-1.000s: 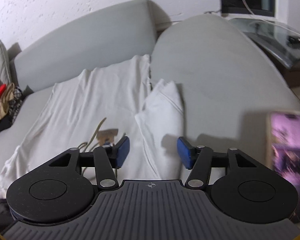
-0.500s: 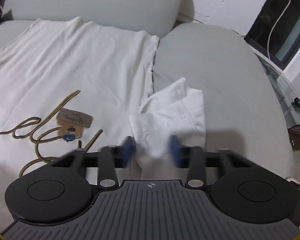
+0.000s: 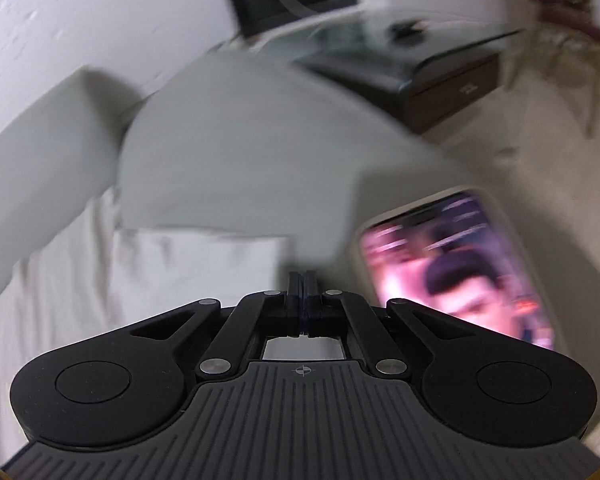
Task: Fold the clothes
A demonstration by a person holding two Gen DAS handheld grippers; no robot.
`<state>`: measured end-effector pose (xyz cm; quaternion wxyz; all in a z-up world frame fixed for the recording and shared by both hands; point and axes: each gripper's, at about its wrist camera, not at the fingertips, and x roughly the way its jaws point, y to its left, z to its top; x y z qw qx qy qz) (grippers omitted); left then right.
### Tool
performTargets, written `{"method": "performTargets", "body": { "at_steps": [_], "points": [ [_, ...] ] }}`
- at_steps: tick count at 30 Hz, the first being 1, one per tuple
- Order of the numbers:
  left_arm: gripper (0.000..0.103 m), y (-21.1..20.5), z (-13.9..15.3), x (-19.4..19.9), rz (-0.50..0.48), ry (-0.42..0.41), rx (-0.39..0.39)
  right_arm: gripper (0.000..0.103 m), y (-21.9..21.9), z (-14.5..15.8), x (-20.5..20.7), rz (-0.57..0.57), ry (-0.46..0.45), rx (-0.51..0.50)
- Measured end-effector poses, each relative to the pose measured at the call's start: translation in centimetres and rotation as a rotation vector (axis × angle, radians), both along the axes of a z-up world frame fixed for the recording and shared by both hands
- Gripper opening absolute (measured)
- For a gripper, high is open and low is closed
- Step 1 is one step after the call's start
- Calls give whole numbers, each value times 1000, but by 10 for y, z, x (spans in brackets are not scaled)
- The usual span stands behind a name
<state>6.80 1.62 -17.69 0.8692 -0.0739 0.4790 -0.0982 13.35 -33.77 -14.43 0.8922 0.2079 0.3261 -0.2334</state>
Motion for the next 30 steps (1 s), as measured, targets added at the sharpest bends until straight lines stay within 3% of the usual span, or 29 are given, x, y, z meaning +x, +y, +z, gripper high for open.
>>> {"method": "performTargets", "body": {
  "at_steps": [4,7,10,12,14,16,18,20,21,23,25,27,30],
  "points": [
    [38,0,-1,-2,-4,2,-8,0,-3,0,-6,-11,23,2],
    [38,-1,-2,-2,-7,-1,-5,15,15,8,-9,61,24,-22],
    [38,-1,-1,-4,-8,-8,1,21,45,15,-12,218,9,-61],
    [38,-3,-1,-5,-10,-11,9,21,68,9,-8,386,64,-53],
    [38,-4,0,-6,-15,-12,18,18,80,-3,-2,476,129,-46],
    [38,-4,-1,-8,-19,-6,24,18,83,-13,2,477,209,-93],
    [37,-5,-1,-11,-30,7,35,2,81,-21,5,445,288,-149],
    [37,-10,0,-14,-67,31,69,1,73,-20,1,411,318,-143],
    [37,-13,1,-15,-91,48,91,6,72,-17,-1,402,330,-137],
    [37,-14,4,-21,-127,83,74,30,74,-8,-8,407,342,-128],
    [36,-15,7,-26,-161,118,53,37,89,2,-22,493,297,-77],
    [36,-11,15,-34,-142,58,28,37,106,7,-32,630,244,-8],
    [37,-6,26,-42,-89,-87,57,33,134,2,-38,763,224,44]
  ]
}}
